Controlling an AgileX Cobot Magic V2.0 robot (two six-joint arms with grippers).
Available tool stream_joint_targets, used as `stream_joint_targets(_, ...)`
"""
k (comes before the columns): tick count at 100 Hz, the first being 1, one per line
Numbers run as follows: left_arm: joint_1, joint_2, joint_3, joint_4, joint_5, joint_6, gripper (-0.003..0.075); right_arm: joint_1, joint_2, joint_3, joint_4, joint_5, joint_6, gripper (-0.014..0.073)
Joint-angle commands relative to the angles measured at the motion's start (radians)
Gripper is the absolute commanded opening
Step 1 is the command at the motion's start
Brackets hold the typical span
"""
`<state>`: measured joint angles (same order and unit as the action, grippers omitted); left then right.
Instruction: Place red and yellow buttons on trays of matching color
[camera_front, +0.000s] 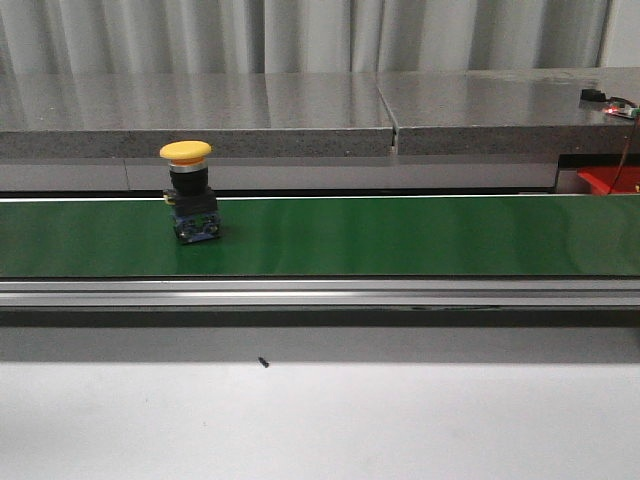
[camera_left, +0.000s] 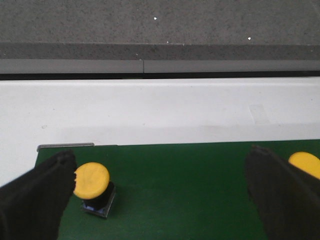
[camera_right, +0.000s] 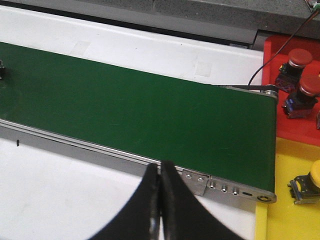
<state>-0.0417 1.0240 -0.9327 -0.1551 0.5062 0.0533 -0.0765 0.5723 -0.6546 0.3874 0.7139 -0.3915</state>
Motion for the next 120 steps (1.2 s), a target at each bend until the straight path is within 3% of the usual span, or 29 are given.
stream_joint_targets(1, -0.011, -0.112, 0.057, -0.011, -0.081, -0.001, 0.0650, 0.000, 0.000, -0.026, 0.012, -0.059, -0.009, -0.0109)
stream_joint_targets(25, -0.011, -0.414, 0.286, -0.004, -0.082, -0.001, 0.0633, 0.000, 0.000, -0.026, 0.012, -0.059, -0.009, -0.0109)
stream_joint_targets(42, -0.011, -0.576, 0.388, -0.004, -0.068, -0.001, 0.0523, 0.000, 0.000, -0.026, 0.012, -0.059, -0.009, -0.0109)
stream_joint_targets(56, -0.011, -0.647, 0.431, -0.004, -0.057, -0.001, 0.0335, 0.000, 0.000, -0.026, 0.012, -0.059, -0.009, -0.0109)
stream_joint_targets(75, -0.011, -0.654, 0.436, -0.004, -0.055, -0.001, -0.0018, 0.000, 0.000, -0.026, 0.012, -0.059, -0.009, -0.0109)
stream_joint_targets(120, -0.011, -0.654, 0.436, -0.004, -0.055, -0.001, -0.0020, 0.000, 0.001, -0.026, 0.036, -0.061, -0.009, -0.0107)
